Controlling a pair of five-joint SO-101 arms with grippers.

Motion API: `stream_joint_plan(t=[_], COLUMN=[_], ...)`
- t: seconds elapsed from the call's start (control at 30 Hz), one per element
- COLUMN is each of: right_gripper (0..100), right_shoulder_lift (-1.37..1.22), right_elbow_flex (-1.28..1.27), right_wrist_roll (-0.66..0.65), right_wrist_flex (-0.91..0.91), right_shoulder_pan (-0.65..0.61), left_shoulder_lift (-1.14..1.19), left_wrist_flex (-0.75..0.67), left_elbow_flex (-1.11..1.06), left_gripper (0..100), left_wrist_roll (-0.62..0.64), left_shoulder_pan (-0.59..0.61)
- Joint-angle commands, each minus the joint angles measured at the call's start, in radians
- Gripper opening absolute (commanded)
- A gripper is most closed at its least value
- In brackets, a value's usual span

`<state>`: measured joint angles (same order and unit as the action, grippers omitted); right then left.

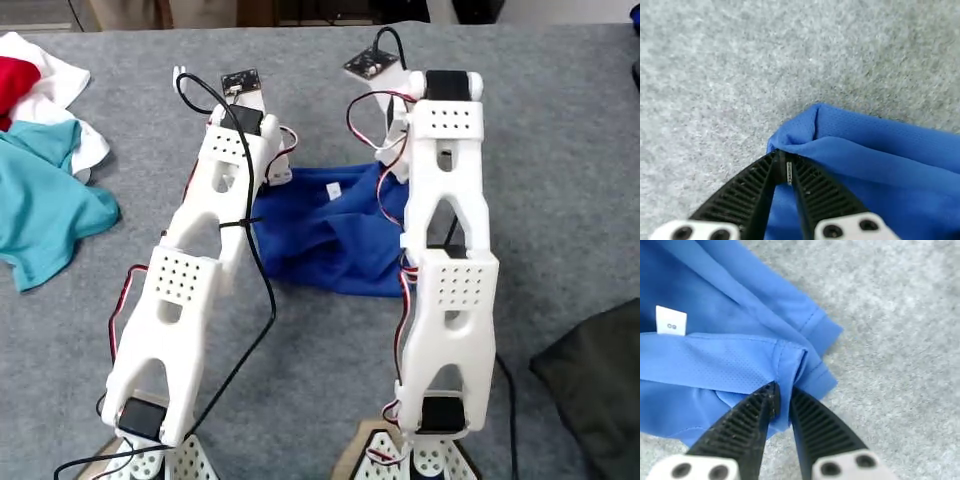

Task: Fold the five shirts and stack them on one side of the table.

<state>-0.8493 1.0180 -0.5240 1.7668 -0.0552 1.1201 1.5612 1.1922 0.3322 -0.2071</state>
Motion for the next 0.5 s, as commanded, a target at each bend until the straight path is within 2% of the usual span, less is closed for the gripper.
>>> stream_joint_plan(t=[0.0, 0.47], right_gripper=[0.6, 0.6], right_shoulder_lift=[0.094, 0.607], right_elbow_flex=[-0.039, -0.763], right_wrist_roll=[-0.017, -0.183], right_wrist_flex=[0.021, 0.005], right_shoulder_pan=[0.018, -0.047], left_shoulder_lift=[-0.013, -0.013], left_wrist_flex=[0.002, -0.014], left_elbow_flex=[0.035, 0.031], left_gripper=[2, 2], left_wrist_roll=[-0.006, -0.006], left_shoulder_pan=[0.025, 0.031])
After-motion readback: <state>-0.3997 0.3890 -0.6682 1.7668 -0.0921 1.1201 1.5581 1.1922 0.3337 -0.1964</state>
